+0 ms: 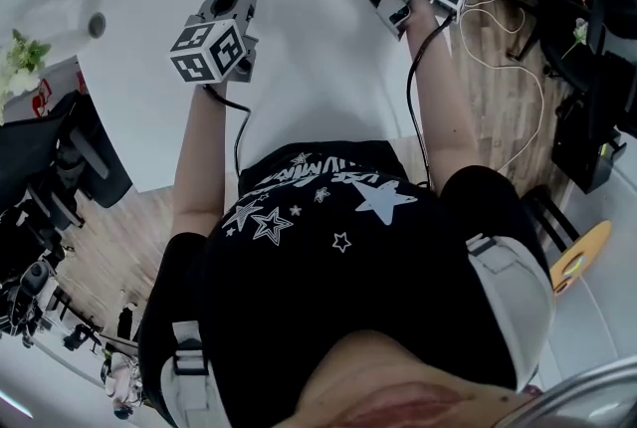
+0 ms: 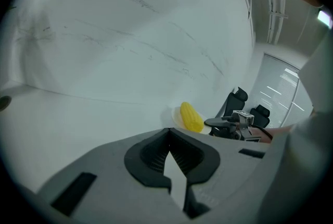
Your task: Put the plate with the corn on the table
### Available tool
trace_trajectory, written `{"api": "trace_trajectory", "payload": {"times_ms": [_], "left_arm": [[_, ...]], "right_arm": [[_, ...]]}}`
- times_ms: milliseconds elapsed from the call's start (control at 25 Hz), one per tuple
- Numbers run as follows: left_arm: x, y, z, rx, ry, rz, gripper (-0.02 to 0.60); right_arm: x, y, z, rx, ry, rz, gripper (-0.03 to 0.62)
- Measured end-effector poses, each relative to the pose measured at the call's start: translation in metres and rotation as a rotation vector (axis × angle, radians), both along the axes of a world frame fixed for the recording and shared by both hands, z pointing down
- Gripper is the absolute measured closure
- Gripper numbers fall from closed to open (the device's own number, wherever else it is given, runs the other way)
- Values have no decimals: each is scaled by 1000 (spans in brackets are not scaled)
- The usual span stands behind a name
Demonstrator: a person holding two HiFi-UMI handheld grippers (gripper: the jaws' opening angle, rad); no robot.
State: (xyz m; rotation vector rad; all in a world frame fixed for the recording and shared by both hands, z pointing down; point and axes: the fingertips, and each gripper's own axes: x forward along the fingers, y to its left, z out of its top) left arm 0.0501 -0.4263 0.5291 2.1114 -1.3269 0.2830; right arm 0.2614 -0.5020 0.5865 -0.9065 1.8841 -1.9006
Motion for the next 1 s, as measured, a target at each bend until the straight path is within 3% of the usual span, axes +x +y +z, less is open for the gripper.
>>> {"api": "trace_trajectory", "payload": {"times_ms": [1000], "left_arm": [[-5, -2, 7, -19, 21, -3, 575]], "right_arm": [[-1, -8, 18, -107, 78, 48, 574]]}}
